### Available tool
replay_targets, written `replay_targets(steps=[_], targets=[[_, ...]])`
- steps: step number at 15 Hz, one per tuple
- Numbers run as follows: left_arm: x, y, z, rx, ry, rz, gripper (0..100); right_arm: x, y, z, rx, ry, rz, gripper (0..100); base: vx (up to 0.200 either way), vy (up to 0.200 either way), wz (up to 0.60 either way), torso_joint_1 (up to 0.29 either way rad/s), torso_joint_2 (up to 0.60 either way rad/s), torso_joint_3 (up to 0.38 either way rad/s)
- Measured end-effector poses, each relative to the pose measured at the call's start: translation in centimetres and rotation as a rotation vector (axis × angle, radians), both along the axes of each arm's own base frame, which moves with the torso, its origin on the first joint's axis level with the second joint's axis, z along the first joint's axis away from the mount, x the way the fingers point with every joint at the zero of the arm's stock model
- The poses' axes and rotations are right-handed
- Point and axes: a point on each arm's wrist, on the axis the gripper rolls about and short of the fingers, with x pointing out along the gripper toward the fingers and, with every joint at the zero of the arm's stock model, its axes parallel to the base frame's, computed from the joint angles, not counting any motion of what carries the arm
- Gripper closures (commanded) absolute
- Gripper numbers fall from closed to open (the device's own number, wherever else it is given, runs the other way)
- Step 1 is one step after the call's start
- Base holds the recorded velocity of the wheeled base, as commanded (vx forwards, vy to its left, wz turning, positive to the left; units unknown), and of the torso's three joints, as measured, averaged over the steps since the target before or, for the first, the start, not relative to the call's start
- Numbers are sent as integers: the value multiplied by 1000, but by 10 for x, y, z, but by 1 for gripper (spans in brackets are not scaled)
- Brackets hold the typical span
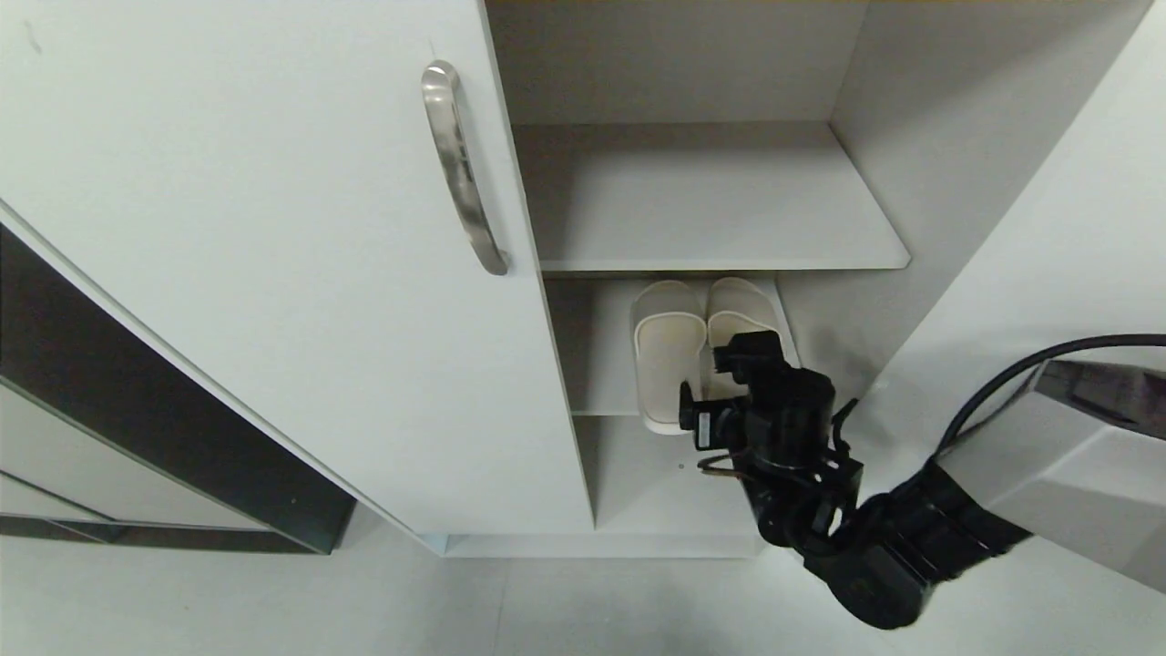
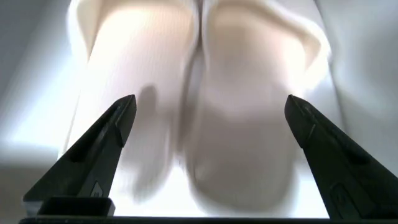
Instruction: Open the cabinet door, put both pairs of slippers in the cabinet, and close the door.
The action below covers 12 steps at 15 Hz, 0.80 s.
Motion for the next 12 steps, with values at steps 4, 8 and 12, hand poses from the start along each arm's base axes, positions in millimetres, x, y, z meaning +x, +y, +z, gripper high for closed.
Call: replay_targets(steps=[4,8,12], targets=[[0,0,0,0,0,0,100,-41,-4,-3,1,4,73,0,0,0,0,0,0,0],[0,0,0,0,0,0,100,-45,-4,-3,-1,5,78,0,-200,0,0,0,2,1],[0,0,0,0,0,0,100,-46,-3,-3,-4,7,81,0,-200,0,0,-2,4,1]])
